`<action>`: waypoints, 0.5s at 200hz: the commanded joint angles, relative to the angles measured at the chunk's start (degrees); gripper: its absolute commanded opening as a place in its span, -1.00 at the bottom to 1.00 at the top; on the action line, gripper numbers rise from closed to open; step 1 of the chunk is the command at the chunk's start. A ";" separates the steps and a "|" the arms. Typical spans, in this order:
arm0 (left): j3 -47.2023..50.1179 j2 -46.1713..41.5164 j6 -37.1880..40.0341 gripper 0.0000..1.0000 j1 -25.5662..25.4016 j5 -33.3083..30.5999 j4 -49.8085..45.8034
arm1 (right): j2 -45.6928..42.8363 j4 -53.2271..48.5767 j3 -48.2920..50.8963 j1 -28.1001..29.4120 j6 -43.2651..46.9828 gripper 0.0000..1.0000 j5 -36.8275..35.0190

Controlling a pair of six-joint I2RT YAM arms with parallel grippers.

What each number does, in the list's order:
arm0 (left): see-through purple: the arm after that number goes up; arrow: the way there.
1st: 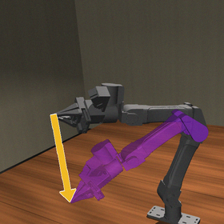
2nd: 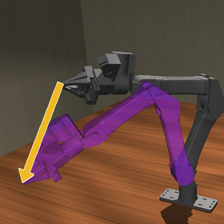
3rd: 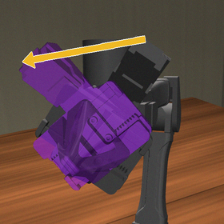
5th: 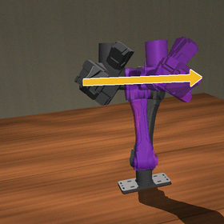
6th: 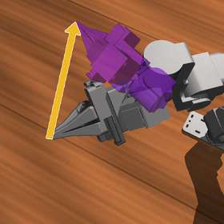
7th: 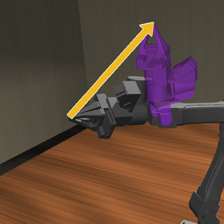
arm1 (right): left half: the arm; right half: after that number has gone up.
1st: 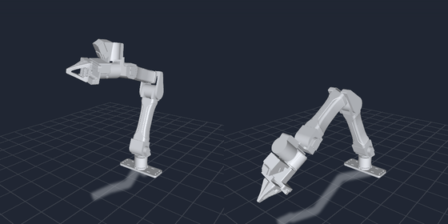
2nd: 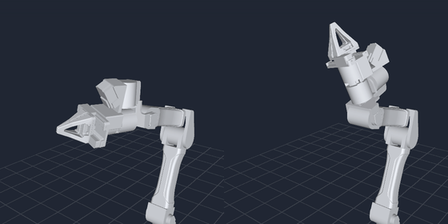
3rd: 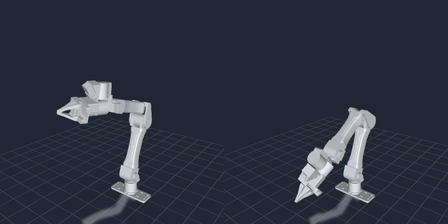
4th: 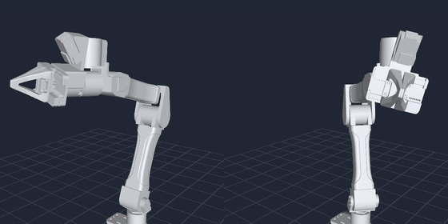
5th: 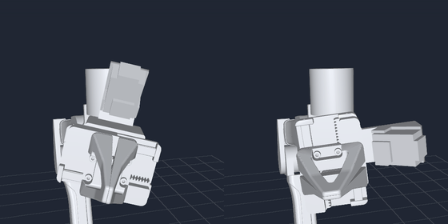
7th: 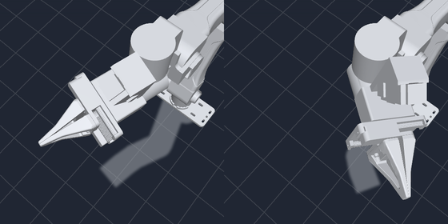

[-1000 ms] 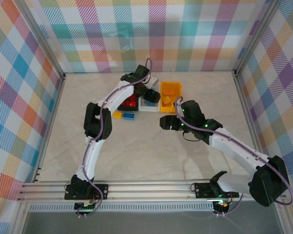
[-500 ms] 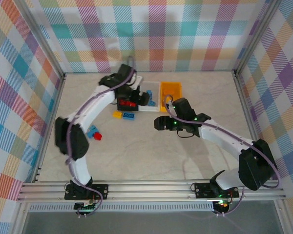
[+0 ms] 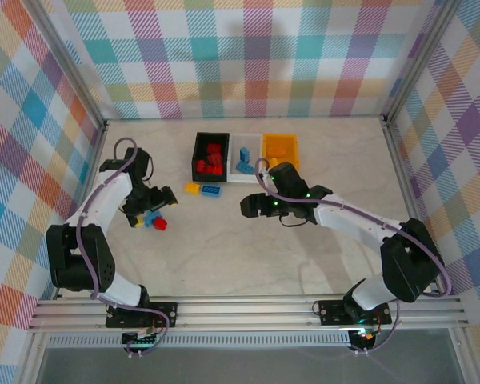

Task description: Sort the legos into containers by color

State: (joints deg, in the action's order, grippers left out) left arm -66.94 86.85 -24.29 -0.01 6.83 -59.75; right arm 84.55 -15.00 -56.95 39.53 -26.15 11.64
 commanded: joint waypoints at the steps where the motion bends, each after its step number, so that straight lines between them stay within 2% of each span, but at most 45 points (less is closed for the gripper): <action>1: 1.17 1.54 -0.66 1.00 2.29 0.79 1.88 | -1.29 1.69 0.27 0.46 -0.52 0.49 0.75; 54: 2.47 7.37 1.49 1.00 7.05 -0.50 5.92 | -3.03 1.79 3.55 0.47 -1.62 0.49 0.22; 100: 2.21 11.98 2.58 0.94 8.64 -0.76 9.18 | -2.83 1.36 3.21 0.46 -1.62 0.49 0.22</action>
State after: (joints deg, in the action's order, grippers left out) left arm -64.97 96.82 -22.92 7.75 6.31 -52.71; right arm 83.05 -14.20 -53.71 39.79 -27.31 11.60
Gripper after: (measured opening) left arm 0.979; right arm 0.746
